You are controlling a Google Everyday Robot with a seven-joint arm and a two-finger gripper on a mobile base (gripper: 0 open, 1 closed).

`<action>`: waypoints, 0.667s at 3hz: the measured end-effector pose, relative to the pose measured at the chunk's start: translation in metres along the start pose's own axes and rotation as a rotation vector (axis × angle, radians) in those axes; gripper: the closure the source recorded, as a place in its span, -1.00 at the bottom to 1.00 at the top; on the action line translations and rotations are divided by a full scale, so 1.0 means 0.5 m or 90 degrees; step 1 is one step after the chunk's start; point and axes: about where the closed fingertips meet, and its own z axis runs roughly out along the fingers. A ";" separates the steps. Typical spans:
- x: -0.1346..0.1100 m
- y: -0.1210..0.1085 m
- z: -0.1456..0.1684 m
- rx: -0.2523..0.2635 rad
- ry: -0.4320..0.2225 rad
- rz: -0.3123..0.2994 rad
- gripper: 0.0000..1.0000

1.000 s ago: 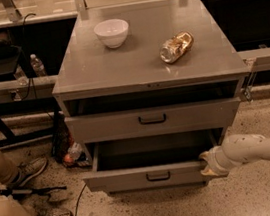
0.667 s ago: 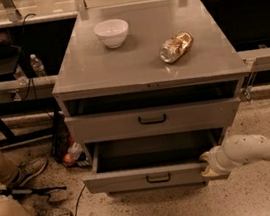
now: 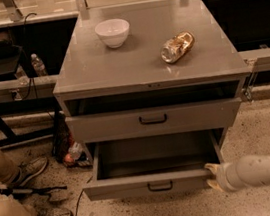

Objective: Open middle drawer

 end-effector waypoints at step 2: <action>0.008 0.055 -0.010 -0.003 -0.007 0.013 1.00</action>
Offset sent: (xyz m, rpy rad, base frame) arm -0.1609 -0.0072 -0.0259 0.0934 0.0428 -0.0813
